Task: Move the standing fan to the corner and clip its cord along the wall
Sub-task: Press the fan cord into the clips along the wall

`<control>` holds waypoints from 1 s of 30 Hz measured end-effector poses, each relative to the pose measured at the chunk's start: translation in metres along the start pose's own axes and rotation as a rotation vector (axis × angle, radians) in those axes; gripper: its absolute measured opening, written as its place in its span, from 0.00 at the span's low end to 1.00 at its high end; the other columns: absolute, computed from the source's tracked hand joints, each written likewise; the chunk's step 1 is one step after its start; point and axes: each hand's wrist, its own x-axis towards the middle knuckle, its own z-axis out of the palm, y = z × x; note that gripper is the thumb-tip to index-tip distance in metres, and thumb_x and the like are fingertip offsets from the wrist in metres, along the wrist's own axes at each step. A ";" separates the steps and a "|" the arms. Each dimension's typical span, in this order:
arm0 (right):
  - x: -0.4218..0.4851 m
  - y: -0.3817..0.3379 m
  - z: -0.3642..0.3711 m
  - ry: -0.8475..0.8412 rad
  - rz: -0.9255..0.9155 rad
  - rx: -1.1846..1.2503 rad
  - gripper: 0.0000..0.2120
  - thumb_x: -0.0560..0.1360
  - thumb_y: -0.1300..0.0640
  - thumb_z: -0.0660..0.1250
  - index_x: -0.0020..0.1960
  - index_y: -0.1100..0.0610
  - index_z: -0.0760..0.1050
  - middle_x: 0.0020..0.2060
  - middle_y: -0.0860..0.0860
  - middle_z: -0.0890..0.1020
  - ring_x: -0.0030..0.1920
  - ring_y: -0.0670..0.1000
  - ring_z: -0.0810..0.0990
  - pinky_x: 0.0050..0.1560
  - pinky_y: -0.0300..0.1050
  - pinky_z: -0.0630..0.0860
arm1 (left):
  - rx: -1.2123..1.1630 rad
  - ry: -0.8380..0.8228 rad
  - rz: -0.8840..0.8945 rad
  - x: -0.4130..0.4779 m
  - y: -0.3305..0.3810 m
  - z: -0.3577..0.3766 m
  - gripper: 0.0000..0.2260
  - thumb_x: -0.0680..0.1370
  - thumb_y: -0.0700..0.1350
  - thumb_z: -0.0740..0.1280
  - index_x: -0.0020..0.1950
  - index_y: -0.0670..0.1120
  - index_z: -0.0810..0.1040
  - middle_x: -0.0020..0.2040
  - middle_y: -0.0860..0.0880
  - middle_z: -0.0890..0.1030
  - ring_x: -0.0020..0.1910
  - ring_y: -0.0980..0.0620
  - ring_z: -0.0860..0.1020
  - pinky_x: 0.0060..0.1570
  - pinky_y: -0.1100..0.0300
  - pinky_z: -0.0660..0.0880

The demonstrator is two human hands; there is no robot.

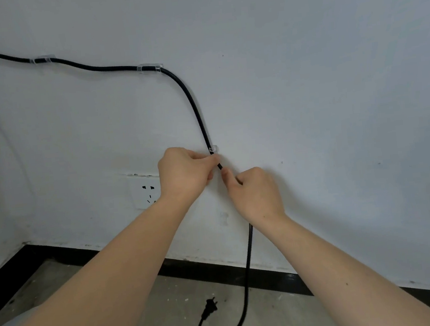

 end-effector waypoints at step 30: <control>-0.070 0.077 0.092 -0.323 0.252 0.382 0.24 0.82 0.45 0.48 0.35 0.57 0.69 0.25 0.52 0.72 0.25 0.50 0.71 0.31 0.46 0.73 | -0.059 0.002 0.030 0.006 -0.007 0.004 0.11 0.70 0.44 0.73 0.33 0.36 0.82 0.33 0.38 0.83 0.37 0.38 0.83 0.42 0.46 0.82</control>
